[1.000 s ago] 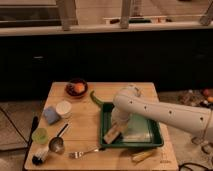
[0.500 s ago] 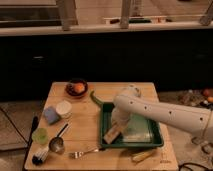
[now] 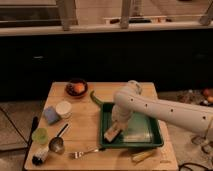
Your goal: Place eraser in table surface
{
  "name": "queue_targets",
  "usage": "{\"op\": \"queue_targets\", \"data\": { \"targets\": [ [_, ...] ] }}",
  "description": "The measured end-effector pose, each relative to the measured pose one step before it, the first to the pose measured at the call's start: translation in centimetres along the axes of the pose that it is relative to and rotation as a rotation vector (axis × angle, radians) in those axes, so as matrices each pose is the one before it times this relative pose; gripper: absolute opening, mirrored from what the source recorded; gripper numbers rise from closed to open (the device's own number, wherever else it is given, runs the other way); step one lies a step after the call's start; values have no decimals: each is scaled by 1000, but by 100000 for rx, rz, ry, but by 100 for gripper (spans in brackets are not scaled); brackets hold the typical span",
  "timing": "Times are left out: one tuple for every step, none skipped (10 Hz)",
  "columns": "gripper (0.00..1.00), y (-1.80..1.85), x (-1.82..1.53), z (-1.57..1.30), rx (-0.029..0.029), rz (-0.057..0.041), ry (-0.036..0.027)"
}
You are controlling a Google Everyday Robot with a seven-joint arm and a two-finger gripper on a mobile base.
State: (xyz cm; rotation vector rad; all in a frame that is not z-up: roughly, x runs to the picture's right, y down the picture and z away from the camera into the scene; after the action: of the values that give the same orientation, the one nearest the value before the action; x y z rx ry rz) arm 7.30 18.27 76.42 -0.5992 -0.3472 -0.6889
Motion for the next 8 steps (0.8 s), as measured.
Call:
{"op": "queue_targets", "data": {
  "targets": [
    [0, -313, -67, -499, -62, -1151, 331],
    [0, -335, 32, -659, -471, -1704, 687],
    [0, -687, -140, -1004, -322, -2240, 648],
    [0, -400, -124, -348, -282, -1478, 215],
    [0, -479, -209, -340, -419, -1949, 119],
    [0, -1014, -502, -900, 75, -3487, -125],
    [0, -901, -555, -555, 267, -2869, -296],
    [0, -1081, -652, -449, 550, -3141, -408]
  ]
}}
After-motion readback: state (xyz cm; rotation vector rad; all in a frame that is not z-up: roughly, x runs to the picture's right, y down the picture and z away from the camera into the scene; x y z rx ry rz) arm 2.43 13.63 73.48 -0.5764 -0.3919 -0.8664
